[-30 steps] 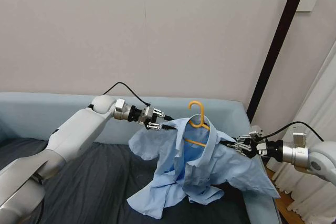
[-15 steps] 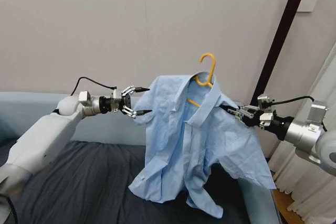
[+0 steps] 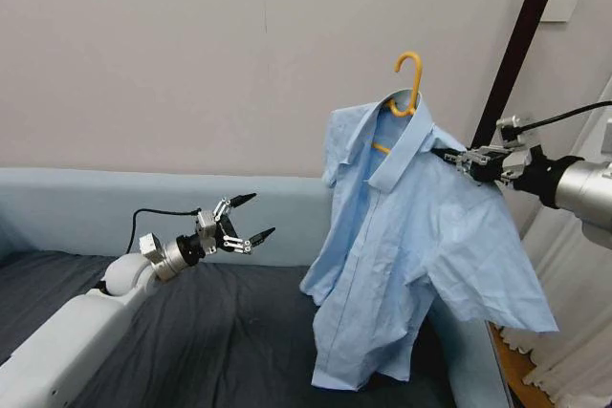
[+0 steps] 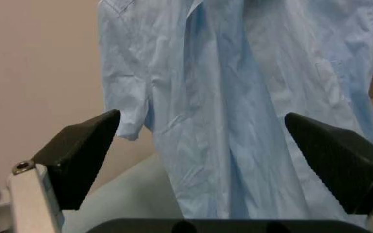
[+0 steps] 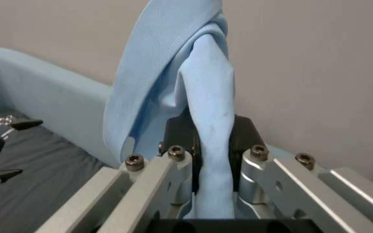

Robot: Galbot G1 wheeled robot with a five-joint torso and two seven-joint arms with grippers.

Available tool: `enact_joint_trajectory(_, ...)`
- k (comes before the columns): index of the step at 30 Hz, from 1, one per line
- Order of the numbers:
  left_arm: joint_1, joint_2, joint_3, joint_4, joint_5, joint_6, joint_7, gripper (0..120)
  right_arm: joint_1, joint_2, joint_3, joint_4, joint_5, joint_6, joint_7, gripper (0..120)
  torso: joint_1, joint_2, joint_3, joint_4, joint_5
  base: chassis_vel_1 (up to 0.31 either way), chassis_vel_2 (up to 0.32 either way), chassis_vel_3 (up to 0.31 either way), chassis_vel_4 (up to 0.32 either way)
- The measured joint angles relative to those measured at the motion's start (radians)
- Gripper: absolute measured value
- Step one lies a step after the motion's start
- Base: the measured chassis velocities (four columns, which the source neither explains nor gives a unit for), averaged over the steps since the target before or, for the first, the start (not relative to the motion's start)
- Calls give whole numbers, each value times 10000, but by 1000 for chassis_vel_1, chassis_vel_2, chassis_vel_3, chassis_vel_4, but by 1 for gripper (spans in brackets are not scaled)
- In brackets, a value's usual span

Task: Pick up the clothes from the sofa and hang them on the clothes hanger.

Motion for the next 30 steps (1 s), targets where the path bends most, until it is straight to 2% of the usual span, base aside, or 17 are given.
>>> enact_joint_trajectory(5, 196, -185, 47, -228, 315, 78, -923, 100, 98, 22, 0, 267, -5, -277, 349, 8, -1, 0, 0, 0, 1, 0, 0, 0, 0)
enact_joint_trajectory(9, 56, -696, 569, -816, 266, 507, -2894, 100, 155, 148, -88, 481, -187, -489, 822, 8, -1, 0, 1, 2, 1, 0, 0, 0, 0)
enact_joint_trajectory(10, 56, -696, 569, -816, 266, 507, -2894, 100, 155, 148, -88, 481, -187, -489, 822, 8, -1, 0, 1, 2, 1, 0, 0, 0, 0)
enact_joint_trajectory(14, -759, -1502, 1371, -862, -144, 771, -3516, 100, 147, 208, -157, 422, -406, -519, 922, 8, -1, 0, 1, -1, 2, 0, 0, 0, 0)
enact_joint_trajectory(15, -759, -1502, 1371, -862, -144, 771, -3516, 100, 147, 208, -157, 422, -406, -519, 922, 8, -1, 0, 1, -1, 2, 0, 0, 0, 0)
enact_joint_trajectory(19, -1987, -2470, 2442, -115, -270, 839, -3621, 100, -65, 259, -123, 273, -682, -537, 879, 8, 1, -1, 2, -3, 4, 0, 0, 0, 0)
enact_joint_trajectory(21, -2231, -2637, 2638, 51, -336, 841, -3655, 100, -114, 287, -110, 250, -737, -536, 861, 8, 1, 0, 2, -1, 5, 0, 0, 0, 0)
enact_joint_trajectory(25, -3400, -3524, 3517, 967, -649, 822, -3818, 98, -242, 506, -100, 106, -863, -532, 776, 8, 1, 0, 1, -2, 7, 0, 0, 0, 0)
enact_joint_trajectory(27, -3576, -3663, 3652, 1149, -660, 819, -3839, 97, -243, 538, -102, 83, -870, -529, 759, 8, 1, 0, 2, -1, 7, 0, 0, 0, 0)
enact_joint_trajectory(30, -4096, -4115, 3943, 1817, -664, 734, -4044, 90, -217, 626, -108, 41, -874, -522, 695, 8, 1, -1, 2, 0, 5, 0, 0, 0, 0)
